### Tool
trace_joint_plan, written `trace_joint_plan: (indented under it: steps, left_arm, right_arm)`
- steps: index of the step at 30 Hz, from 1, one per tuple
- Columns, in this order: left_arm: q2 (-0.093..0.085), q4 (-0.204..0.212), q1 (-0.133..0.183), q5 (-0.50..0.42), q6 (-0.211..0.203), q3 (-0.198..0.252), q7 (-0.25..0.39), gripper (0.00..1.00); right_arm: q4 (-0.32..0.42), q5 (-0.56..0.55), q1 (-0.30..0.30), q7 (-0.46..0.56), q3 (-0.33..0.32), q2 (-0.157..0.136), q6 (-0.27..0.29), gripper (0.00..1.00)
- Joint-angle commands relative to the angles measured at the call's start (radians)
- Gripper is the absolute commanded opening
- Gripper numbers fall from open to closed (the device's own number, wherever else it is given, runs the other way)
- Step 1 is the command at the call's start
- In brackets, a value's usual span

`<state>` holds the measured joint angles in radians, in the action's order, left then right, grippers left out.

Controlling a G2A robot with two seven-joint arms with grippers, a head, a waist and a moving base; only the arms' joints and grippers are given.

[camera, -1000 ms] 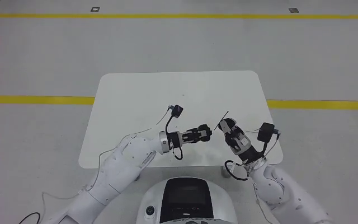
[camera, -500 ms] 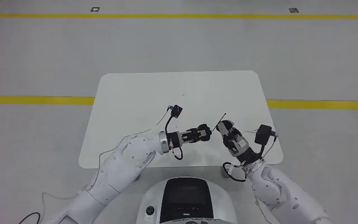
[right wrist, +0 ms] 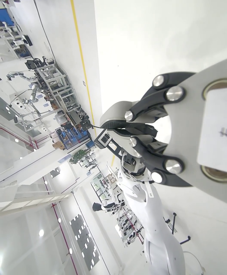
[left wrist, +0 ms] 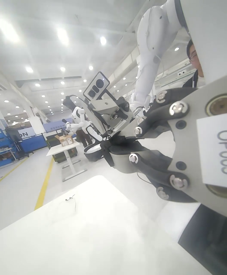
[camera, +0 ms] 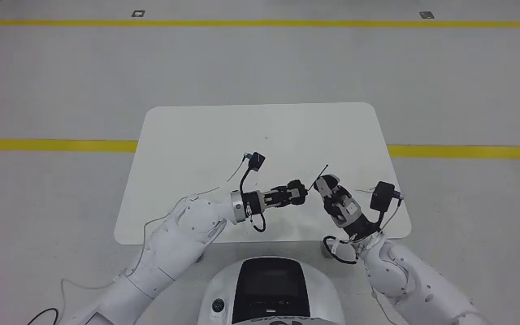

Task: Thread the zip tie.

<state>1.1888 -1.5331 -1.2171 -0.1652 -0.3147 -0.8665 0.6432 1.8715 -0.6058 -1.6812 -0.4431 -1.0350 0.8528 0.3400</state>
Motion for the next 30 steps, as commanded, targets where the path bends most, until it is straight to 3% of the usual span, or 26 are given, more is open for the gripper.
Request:
trace_joint_plan:
  steps: [1, 30]
  left_arm:
    - [0.0, 0.0, 0.0, 0.0, 0.0, 0.0, 0.0, 0.0]
    - [0.0, 0.0, 0.0, 0.0, 0.0, 0.0, 0.0, 0.0]
  right_arm:
    - [-0.001, 0.001, 0.002, -0.003, 0.003, -0.003, 0.0, 0.0]
    - [-0.014, -0.009, 0.031, -0.07, 0.049, -0.036, 0.0, 0.0]
